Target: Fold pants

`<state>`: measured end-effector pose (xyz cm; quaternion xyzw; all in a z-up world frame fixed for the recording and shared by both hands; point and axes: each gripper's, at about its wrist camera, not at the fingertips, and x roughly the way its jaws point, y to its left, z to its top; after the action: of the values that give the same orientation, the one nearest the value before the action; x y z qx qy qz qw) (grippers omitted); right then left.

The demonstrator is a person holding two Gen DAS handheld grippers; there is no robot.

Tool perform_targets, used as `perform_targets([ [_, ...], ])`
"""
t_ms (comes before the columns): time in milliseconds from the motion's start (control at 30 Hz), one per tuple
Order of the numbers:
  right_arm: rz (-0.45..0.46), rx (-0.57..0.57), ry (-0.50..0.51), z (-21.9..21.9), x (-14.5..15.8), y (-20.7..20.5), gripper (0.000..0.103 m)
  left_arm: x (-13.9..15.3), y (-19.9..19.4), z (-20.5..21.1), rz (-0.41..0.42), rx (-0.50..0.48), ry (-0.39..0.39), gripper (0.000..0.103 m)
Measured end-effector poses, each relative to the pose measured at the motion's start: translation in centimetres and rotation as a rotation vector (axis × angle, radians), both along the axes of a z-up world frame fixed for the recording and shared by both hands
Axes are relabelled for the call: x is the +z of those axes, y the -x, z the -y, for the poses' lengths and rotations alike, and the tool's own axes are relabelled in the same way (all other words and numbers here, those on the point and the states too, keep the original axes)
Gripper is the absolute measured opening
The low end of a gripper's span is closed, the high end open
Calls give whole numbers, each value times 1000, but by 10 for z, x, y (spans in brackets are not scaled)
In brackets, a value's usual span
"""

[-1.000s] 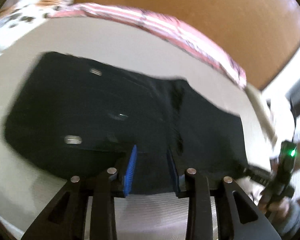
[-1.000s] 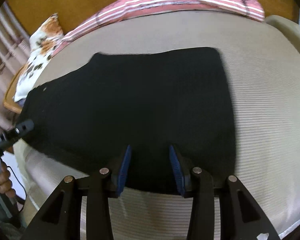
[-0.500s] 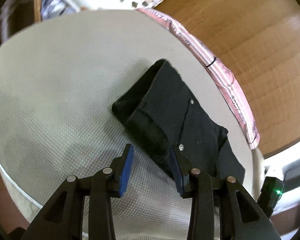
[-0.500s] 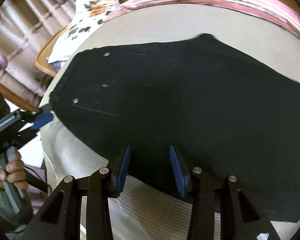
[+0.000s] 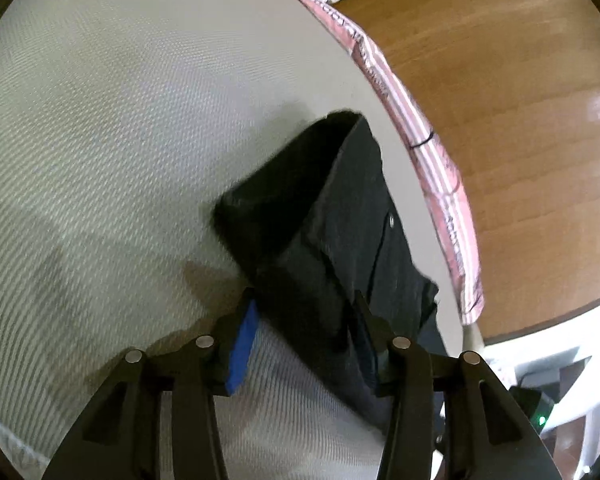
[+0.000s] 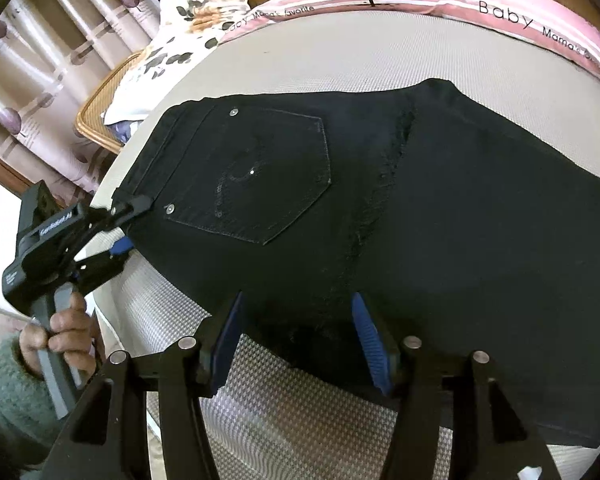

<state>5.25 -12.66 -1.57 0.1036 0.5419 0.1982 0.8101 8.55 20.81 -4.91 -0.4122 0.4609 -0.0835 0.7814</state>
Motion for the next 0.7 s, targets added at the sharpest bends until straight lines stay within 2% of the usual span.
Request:
perform_targets([
  [167, -9, 10, 5, -5, -3, -3, 53, -2, -10, -4, 28, 25, 23, 48],
  [500, 0, -7, -8, -2, 0, -2, 53, -1, -20, -2, 83, 54, -41, 49],
  [533, 2, -13, -9, -1, 0, -2, 53, -1, -20, -1, 86, 55, -49, 48],
  [633, 17, -32, -21, 5, 5, 0, 53, 1, -22, 4, 80, 29, -116, 32],
  [700, 35, -53, -26, 12, 11, 2, 53, 5, -22, 4, 79, 28, -99, 28],
])
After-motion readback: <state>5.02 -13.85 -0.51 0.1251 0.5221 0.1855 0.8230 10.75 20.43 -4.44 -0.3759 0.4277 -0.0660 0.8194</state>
